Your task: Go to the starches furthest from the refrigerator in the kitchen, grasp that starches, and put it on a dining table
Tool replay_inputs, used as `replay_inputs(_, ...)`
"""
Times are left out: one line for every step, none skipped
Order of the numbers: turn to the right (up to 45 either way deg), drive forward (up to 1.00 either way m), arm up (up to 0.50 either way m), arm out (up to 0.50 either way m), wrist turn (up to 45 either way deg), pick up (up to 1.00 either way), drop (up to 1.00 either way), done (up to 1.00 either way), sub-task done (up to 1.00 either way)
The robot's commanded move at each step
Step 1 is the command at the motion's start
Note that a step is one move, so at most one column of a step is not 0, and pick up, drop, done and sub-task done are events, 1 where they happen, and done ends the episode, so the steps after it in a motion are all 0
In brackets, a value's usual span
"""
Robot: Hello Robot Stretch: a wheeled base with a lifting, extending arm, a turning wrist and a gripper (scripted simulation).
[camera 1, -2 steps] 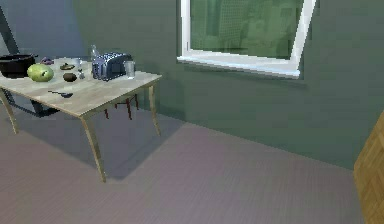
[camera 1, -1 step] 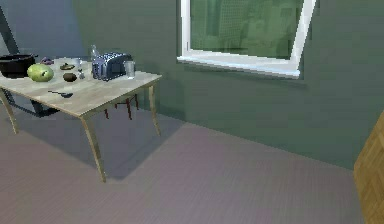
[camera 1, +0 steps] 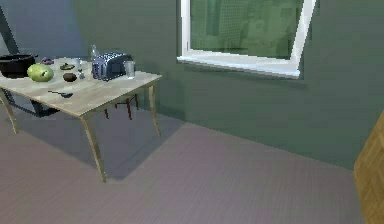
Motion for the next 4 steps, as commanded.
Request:
replay_inputs(0.0, 0.00, 0.00, 0.48, 0.0, 0.00, 0.00, 0.00, 0.00)
replay_inputs(0.0, 0.00, 0.00, 0.00, 45.0, 0.00, 0.00, 0.00, 0.00)
replay_inputs(0.0, 0.00, 0.00, 0.00, 45.0, 0.00, 0.00, 0.00, 0.00)
replay_inputs(0.0, 0.00, 0.00, 0.00, 45.0, 0.00, 0.00, 0.00, 0.00)
